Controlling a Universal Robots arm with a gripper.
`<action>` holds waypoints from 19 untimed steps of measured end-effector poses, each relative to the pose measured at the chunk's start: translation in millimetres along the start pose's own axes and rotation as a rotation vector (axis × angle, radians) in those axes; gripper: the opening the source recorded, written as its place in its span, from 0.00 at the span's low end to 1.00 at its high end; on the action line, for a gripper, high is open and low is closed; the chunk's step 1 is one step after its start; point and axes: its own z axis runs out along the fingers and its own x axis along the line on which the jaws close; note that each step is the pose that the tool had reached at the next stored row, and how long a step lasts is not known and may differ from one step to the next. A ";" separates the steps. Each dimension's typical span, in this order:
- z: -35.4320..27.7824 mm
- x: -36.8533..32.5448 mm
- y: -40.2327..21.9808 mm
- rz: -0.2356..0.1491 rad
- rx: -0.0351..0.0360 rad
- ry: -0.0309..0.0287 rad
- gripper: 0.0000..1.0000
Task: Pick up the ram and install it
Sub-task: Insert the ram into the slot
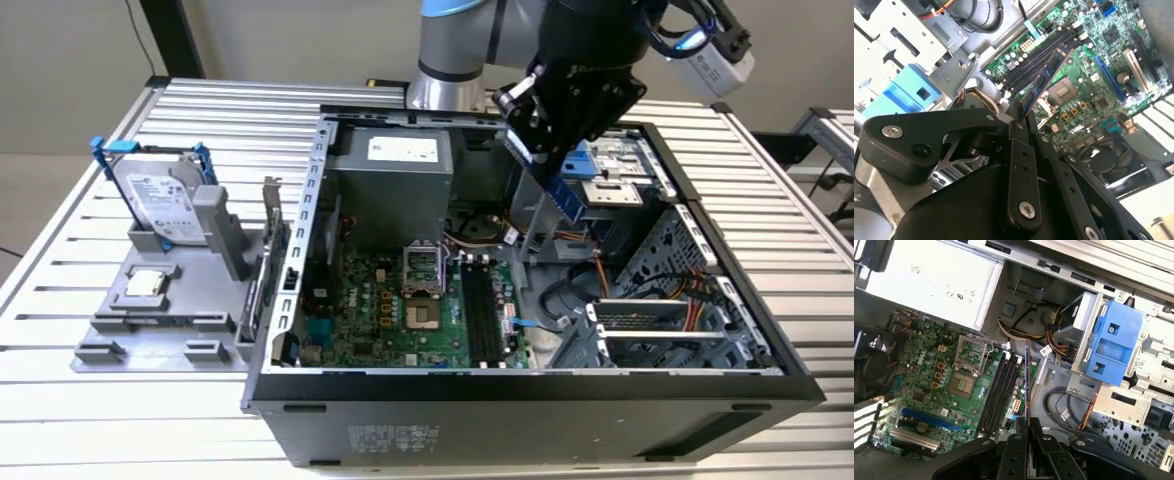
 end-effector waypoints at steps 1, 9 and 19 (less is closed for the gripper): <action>0.0 0.0 0.0 0.018 0.0005 -0.0002 0.00; 0.0 0.0 0.0 0.161 0.0040 -0.0020 0.00; 10.1 0.3 -0.1 0.194 0.0045 -0.0030 0.00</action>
